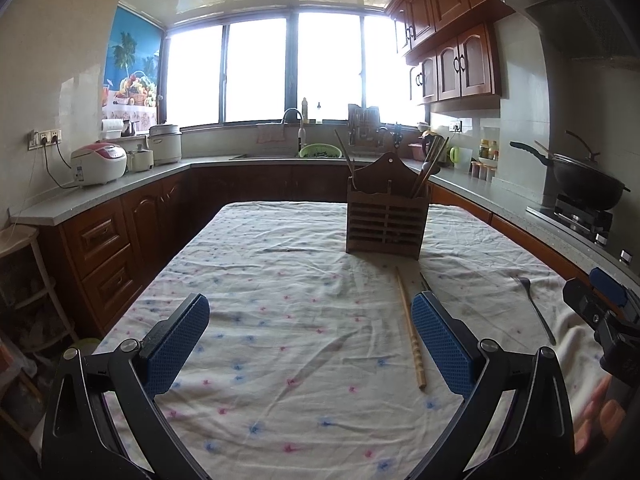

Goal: Organize utensils

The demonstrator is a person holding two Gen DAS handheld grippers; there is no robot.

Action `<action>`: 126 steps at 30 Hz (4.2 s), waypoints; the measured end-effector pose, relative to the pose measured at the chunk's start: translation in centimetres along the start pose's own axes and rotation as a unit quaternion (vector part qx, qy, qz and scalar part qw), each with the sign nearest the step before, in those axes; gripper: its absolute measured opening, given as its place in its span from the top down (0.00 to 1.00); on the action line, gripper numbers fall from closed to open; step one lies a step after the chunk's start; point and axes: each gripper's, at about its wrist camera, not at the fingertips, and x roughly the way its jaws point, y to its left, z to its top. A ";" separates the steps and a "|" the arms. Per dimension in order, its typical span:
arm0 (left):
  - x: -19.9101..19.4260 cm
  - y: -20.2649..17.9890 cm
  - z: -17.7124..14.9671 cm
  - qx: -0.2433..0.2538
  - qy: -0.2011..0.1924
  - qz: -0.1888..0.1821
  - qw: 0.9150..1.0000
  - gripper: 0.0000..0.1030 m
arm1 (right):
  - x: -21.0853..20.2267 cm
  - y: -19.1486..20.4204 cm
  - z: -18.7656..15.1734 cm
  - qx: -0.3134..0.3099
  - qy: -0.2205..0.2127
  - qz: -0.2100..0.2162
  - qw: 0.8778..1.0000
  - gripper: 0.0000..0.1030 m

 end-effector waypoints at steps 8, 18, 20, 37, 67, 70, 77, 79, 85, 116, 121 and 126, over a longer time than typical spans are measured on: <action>-0.2 0.0 -0.2 0.001 -0.006 0.000 1.000 0.00 | -0.4 0.6 -0.4 -0.010 -0.012 0.005 1.000 0.00; -0.1 0.0 -0.2 -0.001 -0.001 0.003 1.000 0.00 | -0.1 0.3 -0.8 -0.003 -0.007 0.004 1.000 0.00; -0.1 0.0 -0.2 -0.001 -0.002 0.004 1.000 0.00 | -0.1 0.3 -0.8 -0.004 -0.007 0.003 1.000 0.00; -0.3 -0.3 0.2 0.008 -0.008 0.005 1.000 0.00 | 0.2 0.4 -0.7 -0.007 -0.005 0.001 1.000 0.00; 0.2 -0.8 0.1 0.018 0.008 0.004 1.000 0.00 | 0.5 0.3 -0.9 -0.007 0.000 0.000 1.000 0.00; 0.2 -0.8 0.1 0.016 0.007 0.005 1.000 0.00 | 0.5 0.3 -0.8 -0.007 0.001 0.000 1.000 0.00; 0.0 -0.7 0.1 0.014 0.005 0.006 1.000 0.00 | 0.5 0.3 -0.8 -0.007 0.000 0.000 1.000 0.00; 0.0 -0.7 0.1 0.015 0.004 0.007 1.000 0.00 | 0.5 0.3 -0.8 -0.008 0.000 0.000 1.000 0.00; -0.1 -0.7 0.1 0.014 0.004 0.006 1.000 0.00 | 0.3 0.5 -0.6 -0.009 -0.004 0.001 1.000 0.00; -0.6 -1.3 0.6 0.015 0.000 0.000 1.000 0.00 | -0.4 0.7 0.3 -0.007 -0.014 0.005 1.000 0.00; -0.5 -1.5 0.9 0.015 0.000 -0.002 1.000 0.00 | -0.5 0.9 0.6 -0.007 -0.012 0.005 1.000 0.00; -0.4 -1.6 1.1 0.014 -0.001 -0.005 1.000 0.00 | -0.6 1.1 1.2 -0.008 -0.017 0.006 1.000 0.00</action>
